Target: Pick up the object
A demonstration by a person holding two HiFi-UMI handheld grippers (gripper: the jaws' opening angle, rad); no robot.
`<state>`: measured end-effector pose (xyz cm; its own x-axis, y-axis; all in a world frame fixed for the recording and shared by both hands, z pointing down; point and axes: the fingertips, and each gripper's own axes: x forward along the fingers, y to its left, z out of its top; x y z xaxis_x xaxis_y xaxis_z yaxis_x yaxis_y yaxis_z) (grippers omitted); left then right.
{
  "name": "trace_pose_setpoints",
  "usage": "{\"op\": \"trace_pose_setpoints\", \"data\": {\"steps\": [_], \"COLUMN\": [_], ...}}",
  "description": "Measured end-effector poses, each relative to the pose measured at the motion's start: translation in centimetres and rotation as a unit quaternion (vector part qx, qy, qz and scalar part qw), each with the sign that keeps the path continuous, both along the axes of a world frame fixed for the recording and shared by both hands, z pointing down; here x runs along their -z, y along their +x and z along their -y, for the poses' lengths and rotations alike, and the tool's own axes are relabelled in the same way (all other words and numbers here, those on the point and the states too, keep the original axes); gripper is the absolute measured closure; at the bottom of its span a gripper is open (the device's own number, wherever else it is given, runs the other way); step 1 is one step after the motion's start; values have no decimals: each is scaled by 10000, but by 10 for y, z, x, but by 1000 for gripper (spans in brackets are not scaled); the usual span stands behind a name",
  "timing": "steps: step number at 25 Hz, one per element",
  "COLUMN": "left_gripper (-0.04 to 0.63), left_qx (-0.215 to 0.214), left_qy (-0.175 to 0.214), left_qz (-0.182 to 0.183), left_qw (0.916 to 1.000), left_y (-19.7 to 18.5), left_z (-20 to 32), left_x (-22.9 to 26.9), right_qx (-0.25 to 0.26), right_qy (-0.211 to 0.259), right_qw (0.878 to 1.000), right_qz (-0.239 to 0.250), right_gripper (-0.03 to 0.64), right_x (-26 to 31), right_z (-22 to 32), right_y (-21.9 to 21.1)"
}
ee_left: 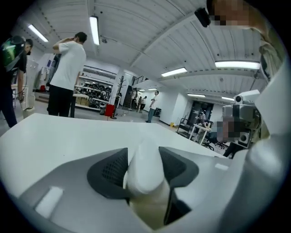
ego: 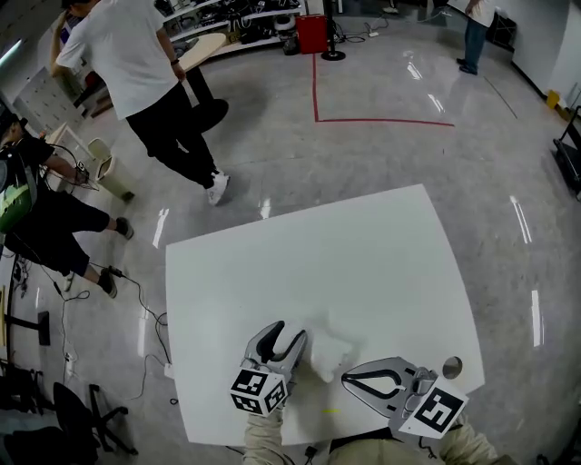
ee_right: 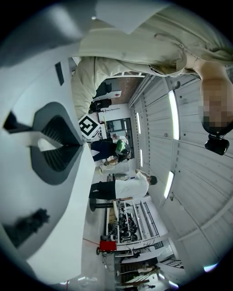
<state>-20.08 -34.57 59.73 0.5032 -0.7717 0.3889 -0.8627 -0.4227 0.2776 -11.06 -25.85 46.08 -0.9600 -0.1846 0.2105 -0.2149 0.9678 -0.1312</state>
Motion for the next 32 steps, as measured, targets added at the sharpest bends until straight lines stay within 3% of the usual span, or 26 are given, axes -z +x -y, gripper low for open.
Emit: {"op": "trace_pose_setpoints", "data": {"steps": [11,15,23,32], "left_gripper": [390,390,388,387], "left_qx": [-176,-146,-119,-333], "left_qy": [210,370,1131,1892], "left_qz": [566,494,657,825], "left_qw": [9980,9980,9913,9779], "left_y": [10,13,8,23], "left_z": [-4,-8,-29,-103], "left_x": [12,32,103,170], "right_qx": [-14,-15,-53,-170], "right_qy": [1,83,472,1004], "right_qw": [10000,10000,9988,9947], "right_qz": [36,53,83,103], "right_gripper": [614,614,614,614], "right_x": [3,9,38,77], "right_z": [6,7,-4,-57], "right_y": [3,6,7,12]}}
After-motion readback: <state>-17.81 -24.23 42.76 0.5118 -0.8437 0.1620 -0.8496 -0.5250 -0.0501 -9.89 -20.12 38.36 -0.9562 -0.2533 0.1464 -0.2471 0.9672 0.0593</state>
